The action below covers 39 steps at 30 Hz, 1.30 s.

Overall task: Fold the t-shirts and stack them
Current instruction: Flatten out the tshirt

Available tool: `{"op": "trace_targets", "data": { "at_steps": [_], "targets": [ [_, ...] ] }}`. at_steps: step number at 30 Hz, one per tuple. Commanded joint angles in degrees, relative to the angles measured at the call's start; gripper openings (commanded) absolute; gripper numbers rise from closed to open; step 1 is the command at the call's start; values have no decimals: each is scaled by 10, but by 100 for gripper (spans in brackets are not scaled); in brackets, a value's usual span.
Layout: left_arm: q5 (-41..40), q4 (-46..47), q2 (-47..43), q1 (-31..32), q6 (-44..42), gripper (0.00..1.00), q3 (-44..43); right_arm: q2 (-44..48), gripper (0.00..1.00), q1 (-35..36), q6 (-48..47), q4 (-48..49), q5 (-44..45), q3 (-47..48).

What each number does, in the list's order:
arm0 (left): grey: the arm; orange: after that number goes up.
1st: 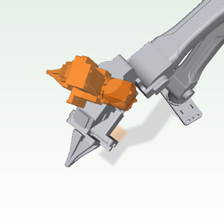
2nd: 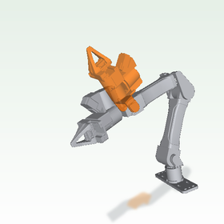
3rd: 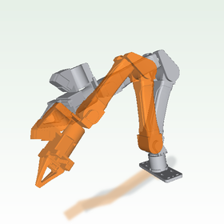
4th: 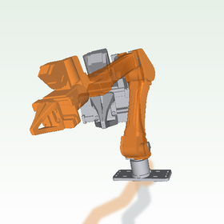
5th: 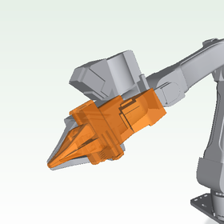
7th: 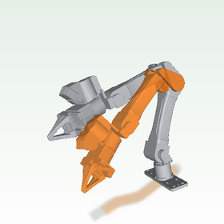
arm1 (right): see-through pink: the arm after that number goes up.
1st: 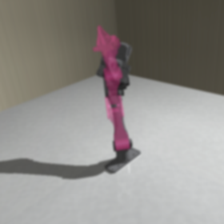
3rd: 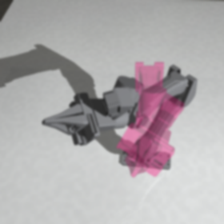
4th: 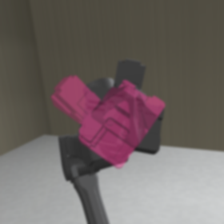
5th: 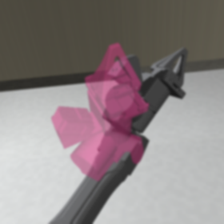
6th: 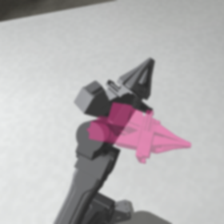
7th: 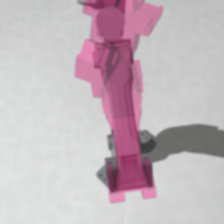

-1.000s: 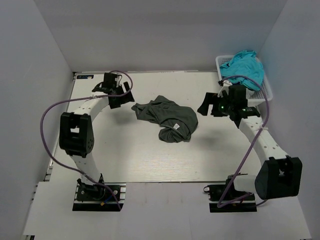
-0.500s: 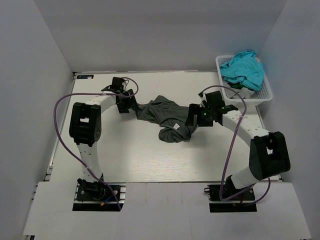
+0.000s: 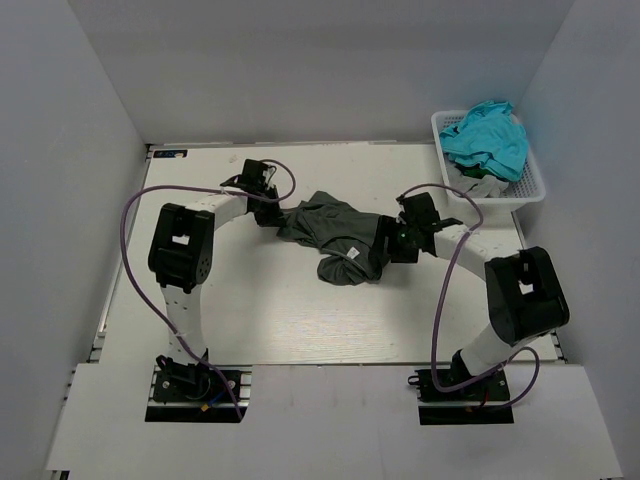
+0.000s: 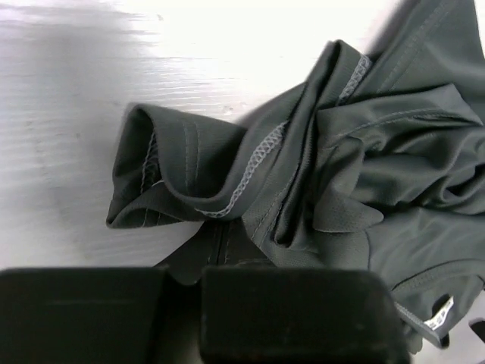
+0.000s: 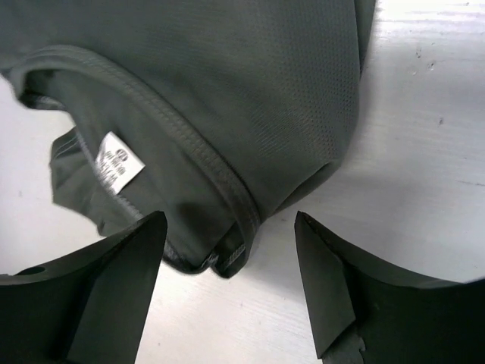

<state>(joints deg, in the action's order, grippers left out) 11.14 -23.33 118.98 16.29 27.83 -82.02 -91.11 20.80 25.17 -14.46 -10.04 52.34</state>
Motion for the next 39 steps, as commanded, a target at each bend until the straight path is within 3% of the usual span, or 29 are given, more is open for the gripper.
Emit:
{"op": "trace_targets", "data": {
  "at_steps": [1,5,6,8,9,15,22,28,33,39],
  "targets": [
    [2,-14,14,6,-6,0,14,-14,74,7,20,48,27,-6],
    [-21,-14,-12,6,-11,0,22,-38,67,12,12,42,70,11],
    [-21,-14,-18,6,-11,0,22,-38,58,13,6,43,73,15],
    [-21,2,-35,6,-16,0,42,-35,26,15,8,49,87,18],
    [-28,2,-53,6,-16,0,42,-32,0,14,13,50,92,19],
    [-138,-27,-137,6,5,0,43,76,0,9,26,34,162,22],
    [-278,-65,-302,6,42,0,56,172,0,-7,30,-76,299,101],
    [-383,-116,-441,-6,48,0,32,251,0,-25,1,-99,372,156],
    [-388,-130,-538,-6,48,0,5,313,0,-31,-27,-127,383,205],
    [-340,-142,-658,0,61,0,-1,378,0,-31,-47,-147,311,237]
  ]
}}
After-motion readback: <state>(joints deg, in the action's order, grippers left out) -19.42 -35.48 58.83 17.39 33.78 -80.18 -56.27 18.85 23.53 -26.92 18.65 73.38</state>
